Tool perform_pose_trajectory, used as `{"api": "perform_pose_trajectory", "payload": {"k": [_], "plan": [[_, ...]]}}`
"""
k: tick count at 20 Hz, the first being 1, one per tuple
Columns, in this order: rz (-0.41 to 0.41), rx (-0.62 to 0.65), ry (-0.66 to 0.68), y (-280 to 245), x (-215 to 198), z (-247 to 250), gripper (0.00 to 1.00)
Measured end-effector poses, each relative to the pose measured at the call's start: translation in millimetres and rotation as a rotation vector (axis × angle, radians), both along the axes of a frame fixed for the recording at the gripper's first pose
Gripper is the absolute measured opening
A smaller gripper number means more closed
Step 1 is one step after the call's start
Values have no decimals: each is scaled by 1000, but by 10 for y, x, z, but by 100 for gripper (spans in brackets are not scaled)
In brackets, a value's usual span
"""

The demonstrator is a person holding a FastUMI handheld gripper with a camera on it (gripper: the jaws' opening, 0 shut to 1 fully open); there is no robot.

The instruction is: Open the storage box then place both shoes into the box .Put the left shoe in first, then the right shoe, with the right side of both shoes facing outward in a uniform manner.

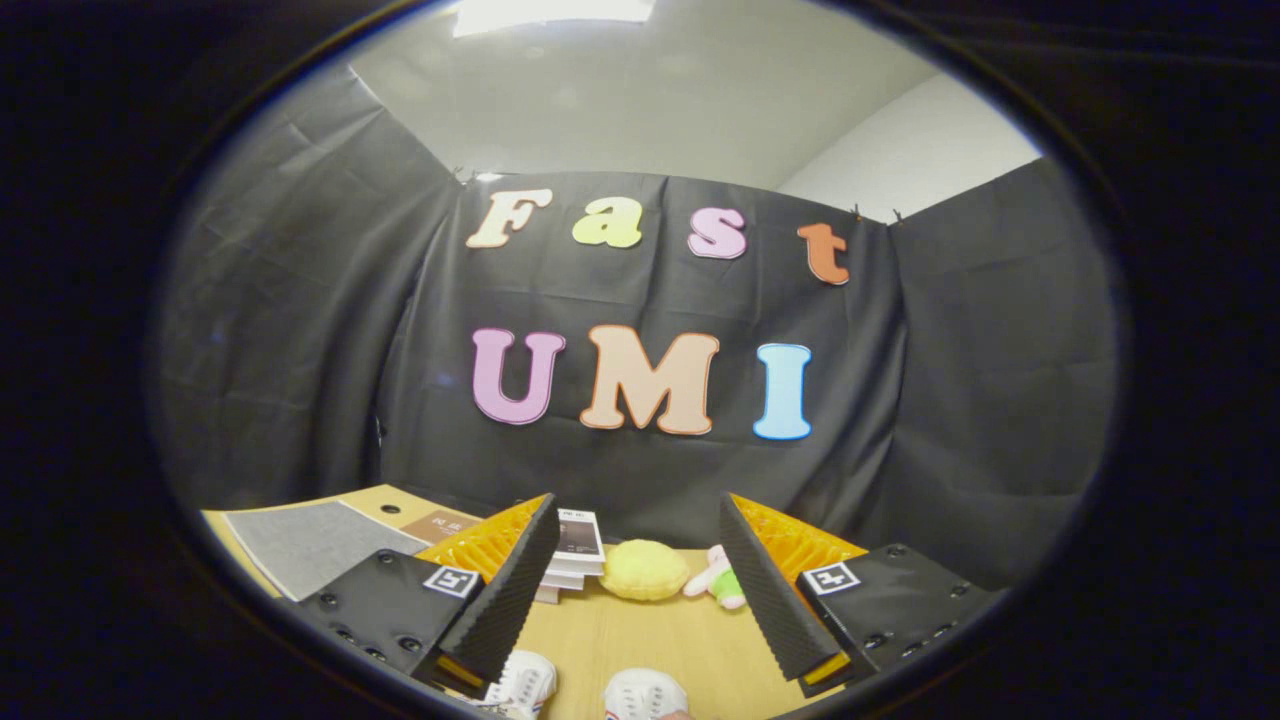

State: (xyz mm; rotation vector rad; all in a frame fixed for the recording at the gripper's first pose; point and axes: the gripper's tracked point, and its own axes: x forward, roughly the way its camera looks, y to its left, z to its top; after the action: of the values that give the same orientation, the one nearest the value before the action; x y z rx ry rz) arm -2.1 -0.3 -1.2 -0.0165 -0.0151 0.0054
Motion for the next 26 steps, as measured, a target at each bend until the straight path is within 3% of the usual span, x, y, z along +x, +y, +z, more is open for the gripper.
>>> {"api": "perform_pose_trajectory", "payload": {"k": [5,11,26], "plan": [[55,24,14,185,-46,-67,100],[165,164,97,651,-155,-270,100],[376,605,538,1908,-535,-1370,100]]}}
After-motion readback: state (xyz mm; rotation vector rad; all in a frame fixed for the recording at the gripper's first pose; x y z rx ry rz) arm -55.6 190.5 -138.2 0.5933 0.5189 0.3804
